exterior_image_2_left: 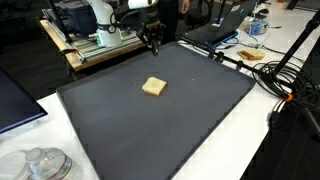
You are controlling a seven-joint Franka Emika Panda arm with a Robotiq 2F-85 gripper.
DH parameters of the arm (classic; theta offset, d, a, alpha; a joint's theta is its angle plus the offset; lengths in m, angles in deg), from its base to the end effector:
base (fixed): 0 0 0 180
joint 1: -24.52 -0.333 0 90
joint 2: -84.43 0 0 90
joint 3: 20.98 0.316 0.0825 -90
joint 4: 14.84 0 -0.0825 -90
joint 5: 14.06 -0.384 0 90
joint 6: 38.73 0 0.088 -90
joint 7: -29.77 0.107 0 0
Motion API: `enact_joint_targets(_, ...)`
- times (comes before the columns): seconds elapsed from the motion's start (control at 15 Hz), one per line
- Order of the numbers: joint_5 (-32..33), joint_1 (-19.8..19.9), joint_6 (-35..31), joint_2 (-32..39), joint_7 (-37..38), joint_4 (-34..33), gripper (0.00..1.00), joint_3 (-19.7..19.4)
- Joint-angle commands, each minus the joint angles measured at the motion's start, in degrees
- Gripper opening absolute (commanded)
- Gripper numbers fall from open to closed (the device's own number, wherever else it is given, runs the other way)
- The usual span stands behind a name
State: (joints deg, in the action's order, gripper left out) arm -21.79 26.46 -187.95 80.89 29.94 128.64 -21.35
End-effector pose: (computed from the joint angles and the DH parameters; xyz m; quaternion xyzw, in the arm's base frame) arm 0.4766 -0.0220 0.3212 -0.9930 0.0764 -0.0814 0.0378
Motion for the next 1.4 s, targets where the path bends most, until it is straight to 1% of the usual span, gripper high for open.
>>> enact_joint_targets(0.0,5.18,-0.85,6.66,1.66,3.89,-4.87,0.05,0.83)
enact_joint_targets(0.13,3.86,-1.22,9.33,3.72,2.49,-7.57,0.05,0.84)
enact_joint_targets(0.27,3.18,-1.34,10.20,6.15,2.71,-9.71,0.05,0.85)
enact_joint_targets(0.33,3.68,-1.38,9.60,7.61,4.19,-10.60,0.05,0.90)
enact_joint_targets(0.47,3.68,-1.56,8.48,10.57,4.88,-12.08,0.05,0.96)
enact_joint_targets(0.6,4.57,-1.78,6.57,13.72,7.83,-13.34,0.05,0.62)
enact_joint_targets(0.8,4.10,-1.67,4.48,17.76,10.00,-14.77,0.05,-0.12)
enact_joint_targets(1.33,3.84,-2.25,-0.48,24.76,15.99,-17.38,0.05,-2.62)
